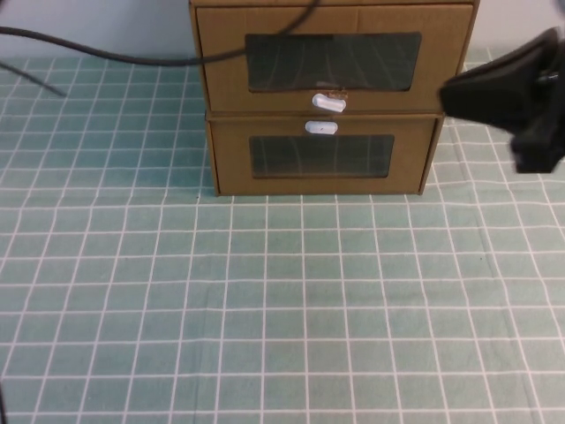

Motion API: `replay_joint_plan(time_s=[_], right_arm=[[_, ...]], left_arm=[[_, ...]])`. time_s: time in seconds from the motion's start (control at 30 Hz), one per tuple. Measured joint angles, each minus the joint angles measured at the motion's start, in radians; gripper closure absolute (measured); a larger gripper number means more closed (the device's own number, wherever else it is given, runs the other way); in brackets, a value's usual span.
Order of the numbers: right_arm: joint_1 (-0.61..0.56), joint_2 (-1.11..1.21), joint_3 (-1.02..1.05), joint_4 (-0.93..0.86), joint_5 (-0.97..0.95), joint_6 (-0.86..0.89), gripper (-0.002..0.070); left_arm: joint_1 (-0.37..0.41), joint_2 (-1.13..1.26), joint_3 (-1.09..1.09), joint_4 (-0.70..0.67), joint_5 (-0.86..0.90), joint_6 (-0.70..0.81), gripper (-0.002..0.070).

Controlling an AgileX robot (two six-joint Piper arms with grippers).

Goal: Open the shoe box
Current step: 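Pull the top drawer of the cardboard box fully open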

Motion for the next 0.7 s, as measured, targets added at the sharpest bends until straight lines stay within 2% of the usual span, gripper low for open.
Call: replay_joint_plan(time_s=[0.2, 0.33, 0.43, 0.6, 0.7], right_arm=[[0.015, 0.092, -0.01, 0.163, 0.02, -0.077, 0.0689], [0.017, 0.128, -0.016, 0.114, 0.122, -0.175, 0.0689], [0.019, 0.147, -0.016, -0.101, 0.1, -0.185, 0.0689], [0.019, 0.166, -0.016, -0.651, -0.125, -0.049, 0.0689], [0.022, 0.166, -0.027, -0.829, -0.218, -0.004, 0.0689]], left_arm=[[-0.038, 0.212, -0.2, 0.017, 0.103, 0.002, 0.068], [-0.038, 0.279, -0.241, 0.041, 0.134, -0.047, 0.068], [-0.036, 0.289, -0.253, 0.048, 0.141, -0.098, 0.068], [-0.033, 0.293, -0.257, 0.044, 0.145, -0.115, 0.068], [-0.03, 0.293, -0.258, 0.042, 0.148, -0.115, 0.068]])
